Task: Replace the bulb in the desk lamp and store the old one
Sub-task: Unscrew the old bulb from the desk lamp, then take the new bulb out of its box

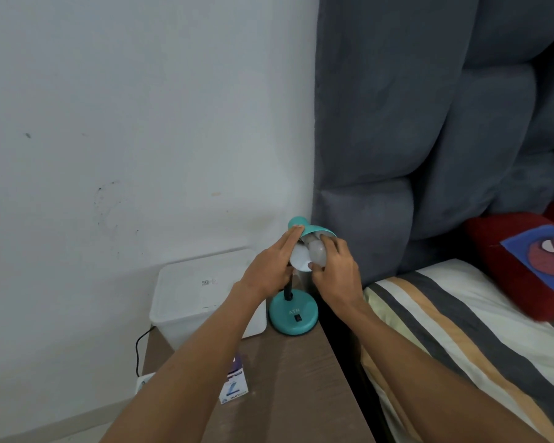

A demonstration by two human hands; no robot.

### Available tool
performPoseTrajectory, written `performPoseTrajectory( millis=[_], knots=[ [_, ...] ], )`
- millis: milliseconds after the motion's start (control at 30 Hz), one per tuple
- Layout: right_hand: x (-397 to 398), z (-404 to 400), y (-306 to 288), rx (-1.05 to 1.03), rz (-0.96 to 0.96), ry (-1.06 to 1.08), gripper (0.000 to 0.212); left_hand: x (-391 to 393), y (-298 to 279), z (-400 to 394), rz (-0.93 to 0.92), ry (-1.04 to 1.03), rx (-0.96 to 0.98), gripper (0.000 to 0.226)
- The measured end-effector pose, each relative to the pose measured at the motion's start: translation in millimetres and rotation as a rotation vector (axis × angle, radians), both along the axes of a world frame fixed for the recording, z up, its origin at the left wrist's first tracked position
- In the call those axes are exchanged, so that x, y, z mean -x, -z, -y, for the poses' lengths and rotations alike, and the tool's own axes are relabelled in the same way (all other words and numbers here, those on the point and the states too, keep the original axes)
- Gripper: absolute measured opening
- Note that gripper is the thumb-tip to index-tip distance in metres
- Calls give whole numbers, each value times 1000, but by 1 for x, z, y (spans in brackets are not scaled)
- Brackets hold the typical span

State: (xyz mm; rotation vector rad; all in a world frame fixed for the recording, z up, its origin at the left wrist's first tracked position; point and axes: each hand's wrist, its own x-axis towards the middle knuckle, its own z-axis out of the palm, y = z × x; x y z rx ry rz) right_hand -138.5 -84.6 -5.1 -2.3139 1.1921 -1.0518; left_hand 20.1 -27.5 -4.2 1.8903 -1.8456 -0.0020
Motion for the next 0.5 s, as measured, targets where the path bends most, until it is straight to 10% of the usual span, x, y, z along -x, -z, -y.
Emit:
performPoseTrajectory(
  millis=[500],
  knots=[
    [38,-75,15,47,-21,-59,53,7,22,-142,-148,-300,104,70]
  ],
)
